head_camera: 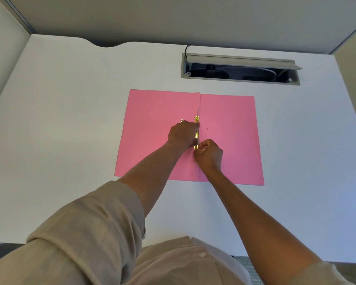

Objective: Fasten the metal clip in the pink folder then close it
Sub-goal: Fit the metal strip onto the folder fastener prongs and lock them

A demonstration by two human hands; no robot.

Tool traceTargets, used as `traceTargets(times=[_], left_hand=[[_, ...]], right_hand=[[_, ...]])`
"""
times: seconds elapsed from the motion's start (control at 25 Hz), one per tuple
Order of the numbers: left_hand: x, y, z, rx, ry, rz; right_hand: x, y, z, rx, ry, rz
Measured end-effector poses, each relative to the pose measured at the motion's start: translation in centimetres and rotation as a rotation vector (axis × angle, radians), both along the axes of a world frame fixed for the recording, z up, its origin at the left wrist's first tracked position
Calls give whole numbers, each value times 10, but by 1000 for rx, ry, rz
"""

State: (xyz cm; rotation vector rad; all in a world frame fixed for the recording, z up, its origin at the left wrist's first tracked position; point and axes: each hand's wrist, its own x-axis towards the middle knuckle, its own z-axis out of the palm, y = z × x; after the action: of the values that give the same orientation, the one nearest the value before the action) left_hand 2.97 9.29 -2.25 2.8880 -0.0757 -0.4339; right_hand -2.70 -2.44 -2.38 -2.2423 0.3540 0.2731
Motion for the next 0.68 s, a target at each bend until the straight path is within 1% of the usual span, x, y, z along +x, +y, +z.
traceTargets(times=[0.16,0.32,0.4,0.48,0.56,0.68], left_hand=[[1,0,-1,-7,-9,1],[1,1,-2,-5,1,-7],[1,1,-2,-5,2,-5],[1,1,-2,-3,-1,-11],[0,1,-2,-4,-1,-13],[-1,1,0,7,6,-10]], right_hand=[[-3,6,-4,16,37,-29],[0,-3,-9,-30,112,-46],[2,-8,-11,-14,159,-34],[1,-11,-12,-4,164,-5],[-3,-14,-12,-2,101,21],[-2,-27,-8,-55,-104,72]])
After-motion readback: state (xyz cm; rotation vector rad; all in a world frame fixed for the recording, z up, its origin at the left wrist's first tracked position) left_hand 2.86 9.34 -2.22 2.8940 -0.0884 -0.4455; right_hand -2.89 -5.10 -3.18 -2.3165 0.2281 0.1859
